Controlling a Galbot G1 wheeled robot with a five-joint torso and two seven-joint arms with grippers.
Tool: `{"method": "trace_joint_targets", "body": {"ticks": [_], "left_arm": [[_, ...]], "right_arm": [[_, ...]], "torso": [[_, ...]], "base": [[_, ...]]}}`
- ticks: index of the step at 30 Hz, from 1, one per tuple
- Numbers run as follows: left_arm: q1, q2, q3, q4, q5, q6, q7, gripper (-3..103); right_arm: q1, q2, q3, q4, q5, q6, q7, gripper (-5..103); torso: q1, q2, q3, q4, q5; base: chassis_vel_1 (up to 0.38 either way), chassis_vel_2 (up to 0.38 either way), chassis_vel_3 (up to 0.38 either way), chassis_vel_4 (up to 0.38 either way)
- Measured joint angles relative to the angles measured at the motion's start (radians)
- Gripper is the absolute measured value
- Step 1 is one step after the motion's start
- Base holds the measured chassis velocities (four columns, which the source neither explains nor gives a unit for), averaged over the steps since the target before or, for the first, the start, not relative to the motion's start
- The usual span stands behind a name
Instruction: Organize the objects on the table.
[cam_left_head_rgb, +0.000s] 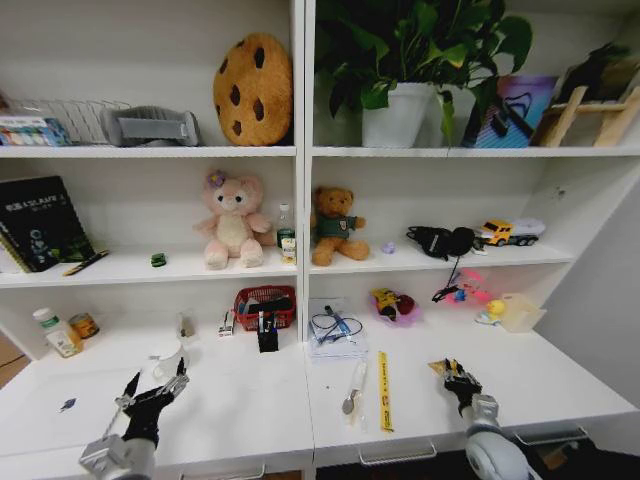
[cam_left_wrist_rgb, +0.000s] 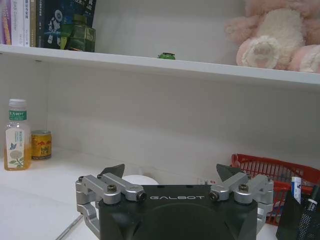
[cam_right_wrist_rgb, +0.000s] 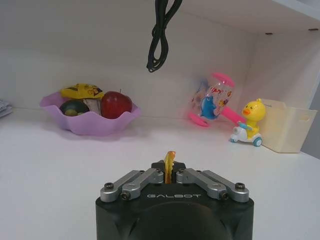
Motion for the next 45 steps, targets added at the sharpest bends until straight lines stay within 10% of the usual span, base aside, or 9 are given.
{"method": "trace_joint_targets", "body": {"ticks": [13, 35, 45], "left_arm": [[0.004, -0.008, -0.001, -0.008, 0.001, 0.000, 0.000, 100], [0.030, -0.018, -0.029, -0.032, 0.009, 0.022, -0.020, 100], [0.027, -0.012, -0.023, -0.036, 0.007, 0.024, -0.022, 100]], "right_arm": [[0.089, -0.060, -0.004, 0.113, 0.081, -0.018, 0.003, 0], [0.810, -0.036, -0.496, -0.476, 0.136, 0.066, -0.056, -3], [0.714, -0.057, -0.424, -0.367, 0.137, 0.041, -0.051, 34]], "torso": [[0.000, 0.000, 0.000, 0.0001, -0.0002], [0.000, 0.000, 0.000, 0.0002, -0.0001], [0.000, 0.000, 0.000, -0.0001, -0.0001]], "base": [[0.000, 0.000, 0.000, 0.000], [0.000, 0.000, 0.000, 0.000], [0.000, 0.000, 0.000, 0.000]]}}
